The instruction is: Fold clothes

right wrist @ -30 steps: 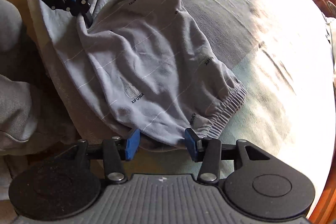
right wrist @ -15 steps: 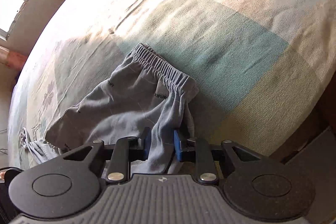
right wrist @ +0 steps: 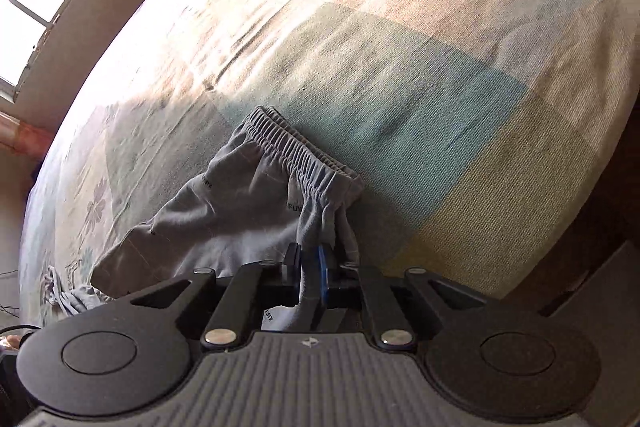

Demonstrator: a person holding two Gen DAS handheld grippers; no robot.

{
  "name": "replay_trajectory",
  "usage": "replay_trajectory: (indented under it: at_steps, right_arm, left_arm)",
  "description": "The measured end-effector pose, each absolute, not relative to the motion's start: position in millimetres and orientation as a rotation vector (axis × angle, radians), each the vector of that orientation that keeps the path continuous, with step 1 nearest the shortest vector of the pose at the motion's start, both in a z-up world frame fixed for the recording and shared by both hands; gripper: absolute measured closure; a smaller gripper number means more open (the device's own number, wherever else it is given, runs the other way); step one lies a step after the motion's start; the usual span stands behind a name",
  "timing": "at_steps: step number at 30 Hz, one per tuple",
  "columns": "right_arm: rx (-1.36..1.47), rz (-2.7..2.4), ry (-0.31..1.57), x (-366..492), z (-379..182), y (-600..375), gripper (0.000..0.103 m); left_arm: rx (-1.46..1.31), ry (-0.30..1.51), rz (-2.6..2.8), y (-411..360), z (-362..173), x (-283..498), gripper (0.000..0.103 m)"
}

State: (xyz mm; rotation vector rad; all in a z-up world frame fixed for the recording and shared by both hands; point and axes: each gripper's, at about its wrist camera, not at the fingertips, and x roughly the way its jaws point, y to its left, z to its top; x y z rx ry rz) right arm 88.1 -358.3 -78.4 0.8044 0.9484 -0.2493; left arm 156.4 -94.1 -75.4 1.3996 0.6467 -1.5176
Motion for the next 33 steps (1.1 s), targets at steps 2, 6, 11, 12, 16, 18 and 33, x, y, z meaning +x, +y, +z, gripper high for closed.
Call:
replay_trajectory:
  at_steps: [2,6,11,12,16,18,33]
  right_arm:
    - [0.814,-0.247,0.950,94.3,-83.3,-365.2,0.089]
    - [0.777,-0.267,0.932,113.9,-87.8,-377.3,0.092]
    - [0.724,-0.261,0.986,116.8,-82.1,-376.2,0.091]
    - [0.715,-0.263,0.995,114.1,-78.1,-375.7,0.091]
    - [0.586,-0.268,0.982,106.4,-44.7,-368.8,0.088]
    - [0.528,-0.218,0.976,117.2,-32.9,-358.3,0.088]
    - [0.305,-0.057,1.053,254.6,-76.9,-308.7,0.089]
  left_arm:
    - [1.389,0.646,-1.514,-96.0,-73.5,156.3,0.095]
    - [1.397,0.614,-1.525,-98.2,-73.8,152.6,0.094]
    - [1.387,0.623,-1.515,-99.8,-77.9,149.9,0.094]
    - [1.382,0.619,-1.510,-98.6,-76.4,149.7,0.093]
    - [1.322,0.656,-1.439,-89.2,-64.5,158.0,0.090]
    - [1.282,0.689,-1.392,-83.3,-57.7,163.3,0.088]
    - [0.906,1.079,-0.888,-10.5,-53.8,193.0,0.074]
